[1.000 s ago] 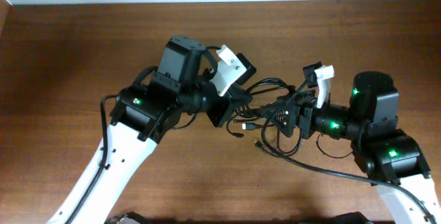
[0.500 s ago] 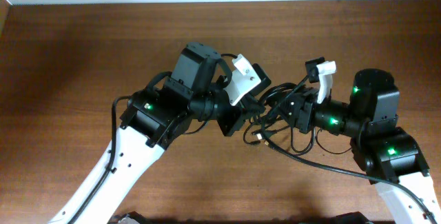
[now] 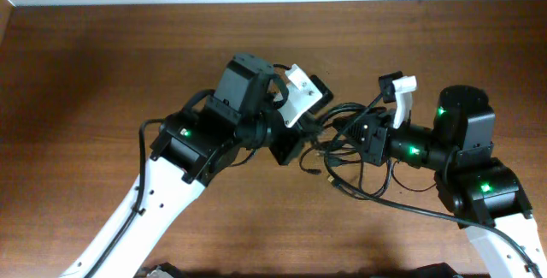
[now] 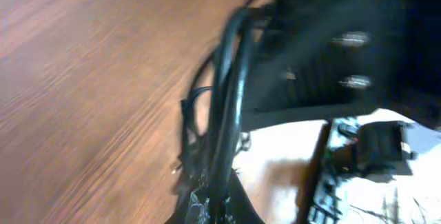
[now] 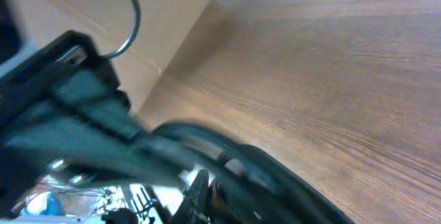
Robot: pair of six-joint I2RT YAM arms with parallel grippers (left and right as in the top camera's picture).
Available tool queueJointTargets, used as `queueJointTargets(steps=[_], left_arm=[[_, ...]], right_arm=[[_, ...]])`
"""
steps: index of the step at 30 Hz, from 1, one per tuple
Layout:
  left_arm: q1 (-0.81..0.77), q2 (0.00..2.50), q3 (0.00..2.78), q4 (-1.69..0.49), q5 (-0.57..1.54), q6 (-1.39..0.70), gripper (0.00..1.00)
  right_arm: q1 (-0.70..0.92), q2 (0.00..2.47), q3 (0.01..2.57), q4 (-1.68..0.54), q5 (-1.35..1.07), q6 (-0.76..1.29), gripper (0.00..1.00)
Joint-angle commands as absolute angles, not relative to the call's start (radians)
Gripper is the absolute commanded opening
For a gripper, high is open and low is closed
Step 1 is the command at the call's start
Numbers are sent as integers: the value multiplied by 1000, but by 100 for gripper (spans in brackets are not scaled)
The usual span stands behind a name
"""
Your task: Untangle cables
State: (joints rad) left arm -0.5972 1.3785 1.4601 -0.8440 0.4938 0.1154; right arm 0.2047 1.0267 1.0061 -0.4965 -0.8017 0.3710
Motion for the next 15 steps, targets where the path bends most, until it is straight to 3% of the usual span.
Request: queueJointTargets(steps=[1,10,15], left_arm=[[-597,1379,1460,-840,279,-38,0],[-496,1379,1459,-879,230,-117,0],[-428,1379,1460,-945,196,-120,0]], right_arm=[[202,1028,1029,-492,-889,374,4],[202,1028,1029,-336,-1143,373,4],[202,1028,1029,-300,-1171,376,4]])
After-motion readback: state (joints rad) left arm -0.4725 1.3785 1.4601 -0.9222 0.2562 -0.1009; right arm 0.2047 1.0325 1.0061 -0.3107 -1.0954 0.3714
